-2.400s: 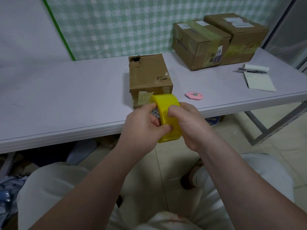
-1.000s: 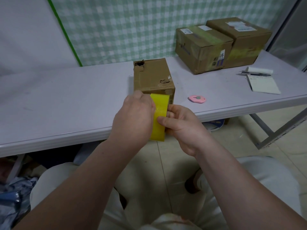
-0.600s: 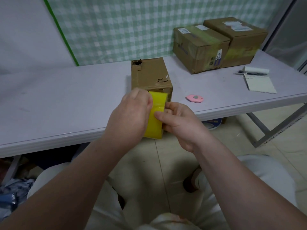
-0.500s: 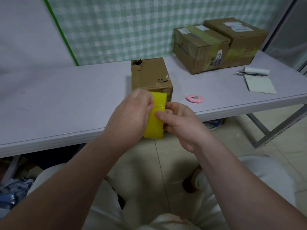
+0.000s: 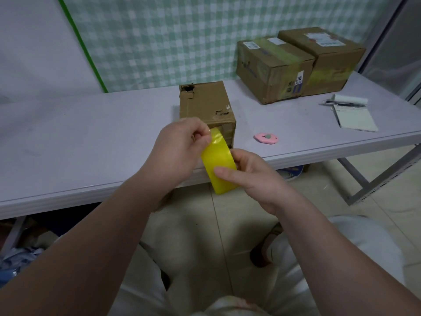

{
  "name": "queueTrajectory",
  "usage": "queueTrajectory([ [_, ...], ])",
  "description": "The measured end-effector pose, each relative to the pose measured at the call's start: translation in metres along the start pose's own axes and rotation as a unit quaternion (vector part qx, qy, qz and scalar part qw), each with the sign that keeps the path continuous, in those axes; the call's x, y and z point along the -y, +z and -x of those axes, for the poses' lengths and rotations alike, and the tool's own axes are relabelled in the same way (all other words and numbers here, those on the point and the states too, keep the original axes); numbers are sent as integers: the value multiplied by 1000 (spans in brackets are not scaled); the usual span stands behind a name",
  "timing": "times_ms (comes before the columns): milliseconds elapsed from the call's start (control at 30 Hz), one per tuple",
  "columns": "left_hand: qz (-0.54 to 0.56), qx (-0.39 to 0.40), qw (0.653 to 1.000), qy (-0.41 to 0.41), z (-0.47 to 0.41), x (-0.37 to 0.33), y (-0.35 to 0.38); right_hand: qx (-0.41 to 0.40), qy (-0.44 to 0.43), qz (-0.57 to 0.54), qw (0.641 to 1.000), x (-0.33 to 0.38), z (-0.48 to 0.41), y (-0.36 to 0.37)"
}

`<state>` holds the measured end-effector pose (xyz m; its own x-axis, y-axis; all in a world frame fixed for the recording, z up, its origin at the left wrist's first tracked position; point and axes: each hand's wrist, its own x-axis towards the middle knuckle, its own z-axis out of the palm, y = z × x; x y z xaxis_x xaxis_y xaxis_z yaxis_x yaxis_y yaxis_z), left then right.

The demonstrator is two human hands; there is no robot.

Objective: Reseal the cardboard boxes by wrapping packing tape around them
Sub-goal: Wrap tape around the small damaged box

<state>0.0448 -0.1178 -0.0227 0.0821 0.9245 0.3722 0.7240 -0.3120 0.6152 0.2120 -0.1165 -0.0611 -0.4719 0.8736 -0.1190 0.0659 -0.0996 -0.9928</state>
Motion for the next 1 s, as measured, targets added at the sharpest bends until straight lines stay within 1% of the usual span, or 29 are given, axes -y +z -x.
queueTrajectory([
  [100,70,-20,997,-35,0,2,0,-7,7,20,1000,10,4,-6],
  [200,108,-43,993,-27,1,-5,2,-16,8,38,999,18,5,-10],
  [400,132,-100,986,-29,-1,-16,7,-40,-6,57,998,34,4,-13],
  [533,113,-137,984,-4,0,-21,8,-49,3,70,996,43,2,-16],
  [633,45,-150,986,50,0,-29,9,-105,16,139,984,40,-1,-14],
  [667,35,-147,987,49,-1,-30,10,-123,24,160,979,38,-1,-14],
  [733,55,-142,988,-4,-7,-27,12,-132,47,182,973,38,1,-15],
  [833,139,-135,975,-113,-19,-20,16,-91,74,131,984,40,7,-19],
  [900,138,-135,972,-134,-27,-20,15,-70,74,68,993,41,12,-20],
  [1000,136,-128,973,-137,-38,-20,10,-50,74,-9,996,40,18,-20],
])
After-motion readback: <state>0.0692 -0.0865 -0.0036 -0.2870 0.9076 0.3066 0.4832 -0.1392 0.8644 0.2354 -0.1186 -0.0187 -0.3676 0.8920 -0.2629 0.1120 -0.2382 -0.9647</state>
